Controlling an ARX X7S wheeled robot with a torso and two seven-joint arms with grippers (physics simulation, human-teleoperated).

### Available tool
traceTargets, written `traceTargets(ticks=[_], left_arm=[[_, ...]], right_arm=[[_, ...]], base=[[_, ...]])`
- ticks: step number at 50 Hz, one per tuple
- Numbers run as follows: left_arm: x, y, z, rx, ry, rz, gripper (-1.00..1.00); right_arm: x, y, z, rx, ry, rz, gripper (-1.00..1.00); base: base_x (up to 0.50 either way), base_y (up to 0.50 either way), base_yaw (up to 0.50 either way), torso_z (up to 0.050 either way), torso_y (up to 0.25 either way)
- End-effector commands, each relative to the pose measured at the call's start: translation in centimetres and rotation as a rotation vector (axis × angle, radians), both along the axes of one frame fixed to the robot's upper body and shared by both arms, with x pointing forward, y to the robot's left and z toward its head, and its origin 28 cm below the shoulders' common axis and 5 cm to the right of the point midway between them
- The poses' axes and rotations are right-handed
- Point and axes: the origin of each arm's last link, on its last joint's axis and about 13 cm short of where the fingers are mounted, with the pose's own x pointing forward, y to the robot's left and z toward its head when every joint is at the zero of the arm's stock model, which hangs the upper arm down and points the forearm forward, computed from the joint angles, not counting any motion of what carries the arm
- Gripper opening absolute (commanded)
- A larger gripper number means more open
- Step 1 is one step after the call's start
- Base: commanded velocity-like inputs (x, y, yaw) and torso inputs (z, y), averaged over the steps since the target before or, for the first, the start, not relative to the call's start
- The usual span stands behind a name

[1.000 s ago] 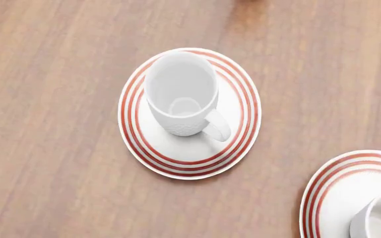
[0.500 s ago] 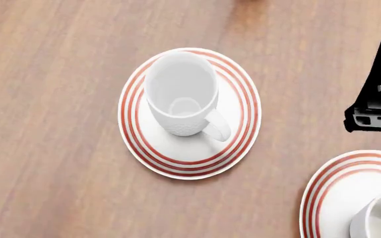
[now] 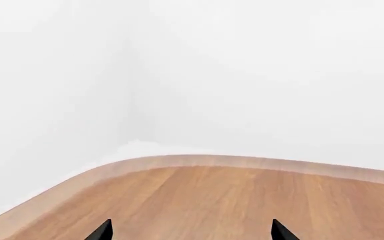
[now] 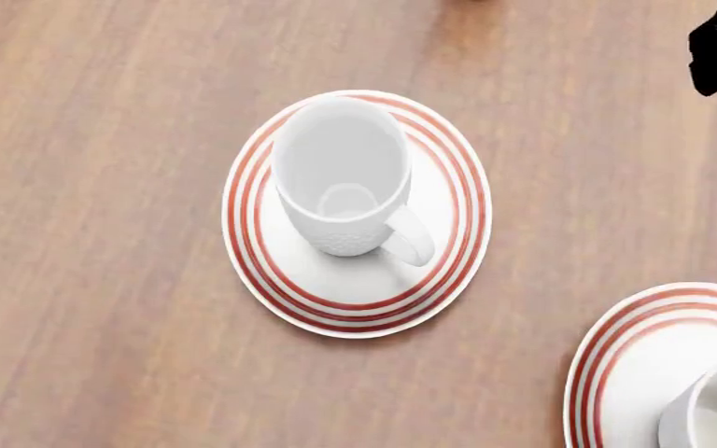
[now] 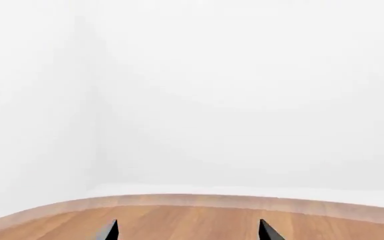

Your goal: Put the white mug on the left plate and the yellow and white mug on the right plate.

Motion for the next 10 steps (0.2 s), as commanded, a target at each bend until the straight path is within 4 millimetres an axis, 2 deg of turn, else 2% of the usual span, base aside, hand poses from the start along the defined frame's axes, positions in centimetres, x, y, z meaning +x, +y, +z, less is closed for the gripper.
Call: traceTargets(ticks=[1, 10], left_arm=[[-1.2, 0.2, 1.7, 0.003, -0.050, -0.003, 1.00], [-0.8, 0.5, 1.3, -0.002, -0.040, 0.003, 1.00]], right_arm=[[-5.2, 1.3, 3.6, -0.066, -0.186, 0.023, 1.00], [-7.9, 2.2, 5.1, -0.139, -0.301, 0.019, 1.00]], base=[[0.00, 0.00, 0.00, 0.000, 0.000], [0.00, 0.00, 0.00, 0.000, 0.000]])
